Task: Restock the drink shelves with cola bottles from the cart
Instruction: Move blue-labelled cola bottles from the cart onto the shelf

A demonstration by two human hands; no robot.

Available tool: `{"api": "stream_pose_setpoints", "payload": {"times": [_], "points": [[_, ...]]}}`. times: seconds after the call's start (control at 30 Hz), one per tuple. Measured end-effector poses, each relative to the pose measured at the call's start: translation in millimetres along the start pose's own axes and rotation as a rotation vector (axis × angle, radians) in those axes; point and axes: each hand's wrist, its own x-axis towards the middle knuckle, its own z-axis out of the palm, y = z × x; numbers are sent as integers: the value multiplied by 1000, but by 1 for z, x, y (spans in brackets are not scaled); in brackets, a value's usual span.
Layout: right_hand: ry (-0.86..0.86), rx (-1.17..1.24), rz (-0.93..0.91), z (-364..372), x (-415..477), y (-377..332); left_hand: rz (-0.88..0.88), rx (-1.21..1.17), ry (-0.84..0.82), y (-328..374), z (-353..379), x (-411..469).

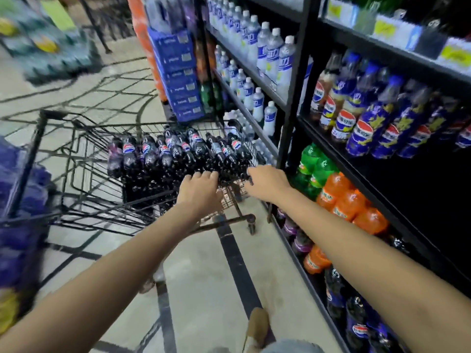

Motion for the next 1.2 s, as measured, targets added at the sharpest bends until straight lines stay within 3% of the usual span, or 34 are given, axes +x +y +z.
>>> {"api": "stream_pose_setpoints", "payload": {"times": [0.33,0.57,0.93,1.07,1.2], "points": [[-157,-86,-281,18,139,-42,-267,-52,-88,-94,28,59],[-216,-142,-329,36,238,-58,-329,-105,-128,-152,61,146],[-358,-202,-199,77,390,-57,-291,-207,-248,-231,122,293],[-396,-152,-82,104,422,-51,-391,-341,-301,-247,146,325],[-415,17,88,133,441,-45,-601,-649,-267,-251,166,341]]}}
